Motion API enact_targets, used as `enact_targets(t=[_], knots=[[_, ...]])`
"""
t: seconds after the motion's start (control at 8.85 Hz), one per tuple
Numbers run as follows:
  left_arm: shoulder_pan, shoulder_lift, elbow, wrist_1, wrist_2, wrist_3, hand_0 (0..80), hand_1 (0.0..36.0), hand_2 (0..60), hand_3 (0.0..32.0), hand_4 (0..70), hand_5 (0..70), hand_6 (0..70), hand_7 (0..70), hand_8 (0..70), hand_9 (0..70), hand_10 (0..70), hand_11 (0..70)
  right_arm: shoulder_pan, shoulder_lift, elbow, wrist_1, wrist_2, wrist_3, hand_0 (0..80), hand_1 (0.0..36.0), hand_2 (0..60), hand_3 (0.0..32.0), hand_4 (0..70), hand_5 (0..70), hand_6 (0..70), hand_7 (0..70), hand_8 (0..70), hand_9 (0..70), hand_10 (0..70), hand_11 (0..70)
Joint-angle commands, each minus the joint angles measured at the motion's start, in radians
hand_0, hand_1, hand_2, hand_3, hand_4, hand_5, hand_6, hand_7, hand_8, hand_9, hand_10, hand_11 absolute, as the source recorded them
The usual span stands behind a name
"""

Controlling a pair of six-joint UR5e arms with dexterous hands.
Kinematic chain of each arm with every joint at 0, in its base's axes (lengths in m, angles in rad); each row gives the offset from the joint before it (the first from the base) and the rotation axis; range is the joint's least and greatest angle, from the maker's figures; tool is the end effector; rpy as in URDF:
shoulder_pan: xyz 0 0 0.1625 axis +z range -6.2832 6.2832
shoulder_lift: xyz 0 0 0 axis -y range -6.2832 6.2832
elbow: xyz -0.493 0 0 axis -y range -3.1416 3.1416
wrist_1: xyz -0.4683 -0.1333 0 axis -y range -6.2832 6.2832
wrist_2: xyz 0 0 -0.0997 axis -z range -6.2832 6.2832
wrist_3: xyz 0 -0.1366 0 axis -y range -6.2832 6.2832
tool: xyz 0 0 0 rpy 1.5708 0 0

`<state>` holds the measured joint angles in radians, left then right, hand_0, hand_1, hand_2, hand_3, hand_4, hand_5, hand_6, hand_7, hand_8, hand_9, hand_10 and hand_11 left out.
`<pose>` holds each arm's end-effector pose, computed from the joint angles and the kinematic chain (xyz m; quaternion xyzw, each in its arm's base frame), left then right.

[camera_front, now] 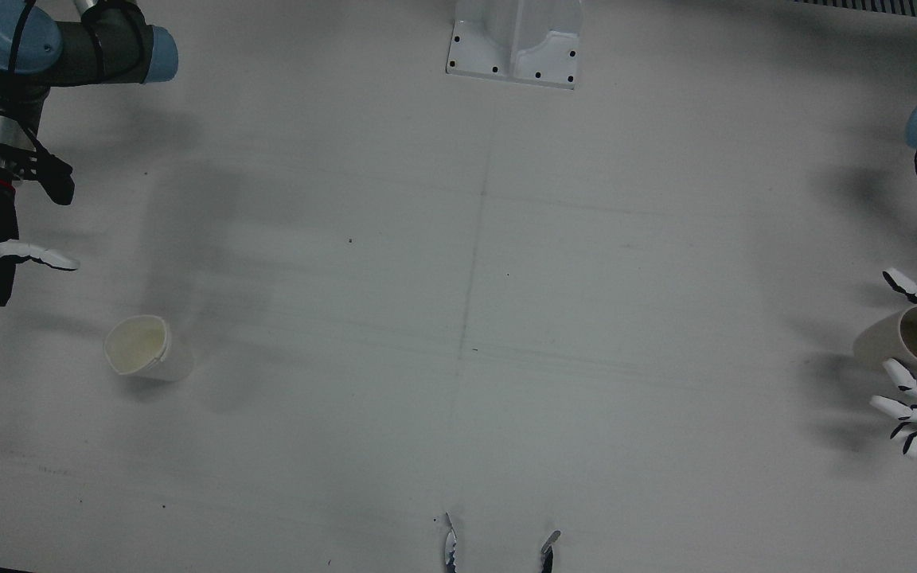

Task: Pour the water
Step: 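Move the right hand toward the standing white paper cup, then close the right hand fingers around the standing paper cup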

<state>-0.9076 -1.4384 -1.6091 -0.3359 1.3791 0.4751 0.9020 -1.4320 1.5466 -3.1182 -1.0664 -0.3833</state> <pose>0.2163 -0.5356 0.7599 -0.0148 0.7857 -0.5577 0.2673 -0.2563 -0.6458 0.6795 0.0583 -0.7462 0.6444 0.1566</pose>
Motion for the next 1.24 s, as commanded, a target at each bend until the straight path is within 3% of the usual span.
enact_targets(t=[0.0, 0.45, 0.79, 1.13], knots=[[-0.001, 0.001, -0.002, 0.000, 0.000, -0.001, 51.5, 6.9, 0.0, 0.0, 40.7, 70.0, 22.4, 37.8, 3.9, 8.9, 8.1, 12.4, -0.069, 0.015, -0.060, 0.021, 0.088, 0.004, 46.8, 15.3, 13.3, 0.0, 1.2, 5.4, 0.8, 0.0, 0.0, 0.0, 0.0, 0.0], [-0.002, 0.003, 0.001, -0.002, 0.000, -0.003, 50.5, 6.8, 0.0, 0.0, 41.0, 70.0, 22.8, 38.2, 4.4, 9.7, 8.2, 12.4, -0.083, 0.025, -0.111, 0.033, 0.089, -0.019, 48.7, 18.4, 14.2, 0.0, 2.5, 2.1, 0.0, 0.0, 0.0, 0.0, 0.0, 0.0], [-0.004, 0.003, -0.002, -0.002, 0.000, -0.003, 50.3, 6.9, 0.0, 0.0, 40.5, 70.0, 22.3, 37.8, 4.3, 9.6, 7.9, 12.0, -0.087, 0.027, -0.112, 0.035, 0.091, -0.037, 47.9, 17.0, 13.2, 0.0, 1.9, 2.6, 0.0, 0.0, 0.0, 0.0, 0.0, 0.0], [-0.005, 0.003, -0.002, -0.003, 0.000, -0.003, 50.5, 7.0, 0.0, 0.0, 40.5, 70.0, 21.9, 37.8, 4.3, 9.7, 7.5, 11.4, -0.155, 0.033, -0.112, 0.033, 0.181, -0.048, 47.2, 15.9, 13.0, 0.0, 2.6, 2.9, 0.0, 0.0, 0.0, 0.0, 0.0, 0.0]])
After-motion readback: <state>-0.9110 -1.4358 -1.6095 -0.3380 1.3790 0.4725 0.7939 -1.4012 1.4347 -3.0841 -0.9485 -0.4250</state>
